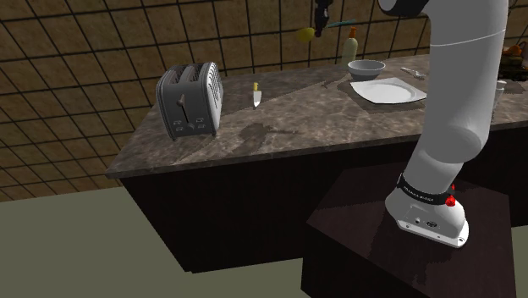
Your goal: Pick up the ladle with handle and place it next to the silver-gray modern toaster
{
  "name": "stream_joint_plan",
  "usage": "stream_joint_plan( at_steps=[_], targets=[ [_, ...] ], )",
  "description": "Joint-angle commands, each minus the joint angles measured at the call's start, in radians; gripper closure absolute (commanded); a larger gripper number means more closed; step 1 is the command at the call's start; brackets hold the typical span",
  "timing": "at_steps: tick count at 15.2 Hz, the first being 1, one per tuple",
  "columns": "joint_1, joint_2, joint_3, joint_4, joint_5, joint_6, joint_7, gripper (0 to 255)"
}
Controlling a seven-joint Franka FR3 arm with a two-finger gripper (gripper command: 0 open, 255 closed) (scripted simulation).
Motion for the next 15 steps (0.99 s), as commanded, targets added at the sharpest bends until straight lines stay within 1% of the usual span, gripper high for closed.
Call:
stream_joint_plan(
  at_steps=[1,3,4,10,15],
  targets=[
    [-0.009,0.008,-0.001,0.038,0.005,-0.032,-0.001,255],
    [-0.021,0.019,-0.001,0.081,0.013,-0.065,-0.001,255],
    [-0.021,0.020,-0.001,0.082,0.013,-0.066,-0.001,255],
    [0.103,-0.024,0.030,0.032,-0.045,-0.039,0.141,255],
    [0.183,-0.025,0.061,0.037,-0.072,-0.035,0.252,255]
  ],
)
